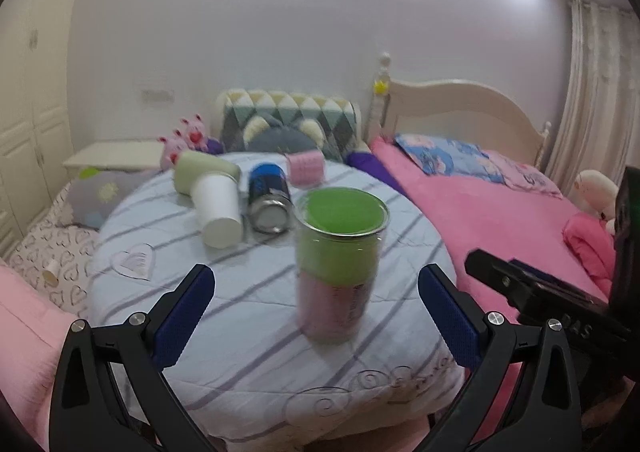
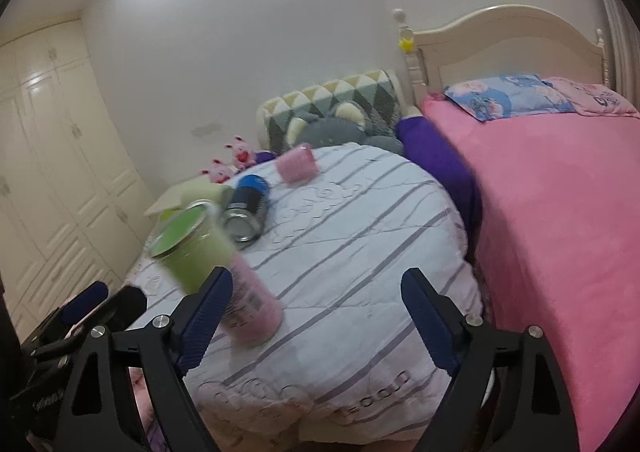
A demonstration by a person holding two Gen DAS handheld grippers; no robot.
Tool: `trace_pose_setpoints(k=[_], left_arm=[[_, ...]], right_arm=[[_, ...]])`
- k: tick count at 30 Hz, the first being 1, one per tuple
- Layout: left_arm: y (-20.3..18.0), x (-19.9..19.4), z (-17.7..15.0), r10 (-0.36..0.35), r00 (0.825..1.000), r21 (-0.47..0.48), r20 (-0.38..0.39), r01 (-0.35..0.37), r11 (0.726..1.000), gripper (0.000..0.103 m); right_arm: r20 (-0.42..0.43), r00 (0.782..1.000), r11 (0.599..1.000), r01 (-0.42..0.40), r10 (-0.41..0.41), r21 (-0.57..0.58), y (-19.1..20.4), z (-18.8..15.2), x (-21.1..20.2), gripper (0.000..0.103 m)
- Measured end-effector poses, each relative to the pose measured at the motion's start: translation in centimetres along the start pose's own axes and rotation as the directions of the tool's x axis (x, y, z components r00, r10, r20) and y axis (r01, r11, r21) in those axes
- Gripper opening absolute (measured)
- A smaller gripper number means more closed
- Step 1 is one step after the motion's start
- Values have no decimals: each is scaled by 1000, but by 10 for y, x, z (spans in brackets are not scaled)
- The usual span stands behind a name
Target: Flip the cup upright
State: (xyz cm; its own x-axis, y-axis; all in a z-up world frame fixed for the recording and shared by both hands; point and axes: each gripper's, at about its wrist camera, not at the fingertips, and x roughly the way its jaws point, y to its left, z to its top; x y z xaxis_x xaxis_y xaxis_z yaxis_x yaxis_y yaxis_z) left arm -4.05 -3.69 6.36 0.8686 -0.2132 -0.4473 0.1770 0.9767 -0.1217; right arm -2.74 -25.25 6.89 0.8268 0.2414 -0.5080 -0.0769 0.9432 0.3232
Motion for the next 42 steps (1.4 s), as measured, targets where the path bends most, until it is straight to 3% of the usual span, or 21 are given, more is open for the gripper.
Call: trace_pose_setpoints(k=[6, 9, 12, 20, 26, 42], left_arm=[[11, -13, -9, 51, 997, 36, 64, -54, 998, 103], [19, -15, -15, 67, 995, 31, 77, -69, 997, 103], [25, -14, -21, 67, 994, 35, 82, -70, 997, 103], [22, -14, -33, 132, 981, 82, 142, -144, 986, 103], [24, -11, -35, 112, 984, 67, 141, -123, 990, 103], [13, -24, -37, 142, 962, 90, 234, -167, 982, 103]], right_arm=[[26, 999, 998, -47, 48, -40, 16, -21, -7, 89], [64, 996, 996, -64, 67, -58, 21, -33, -12, 103], [113, 991, 995, -71, 78, -69, 25, -41, -19, 103], [145, 988, 995, -48, 61, -88, 30, -61, -19, 103], [141, 987, 994, -60, 73, -93, 29, -70, -20, 103], [202, 978, 995, -23, 44, -101, 30, -73, -32, 103]])
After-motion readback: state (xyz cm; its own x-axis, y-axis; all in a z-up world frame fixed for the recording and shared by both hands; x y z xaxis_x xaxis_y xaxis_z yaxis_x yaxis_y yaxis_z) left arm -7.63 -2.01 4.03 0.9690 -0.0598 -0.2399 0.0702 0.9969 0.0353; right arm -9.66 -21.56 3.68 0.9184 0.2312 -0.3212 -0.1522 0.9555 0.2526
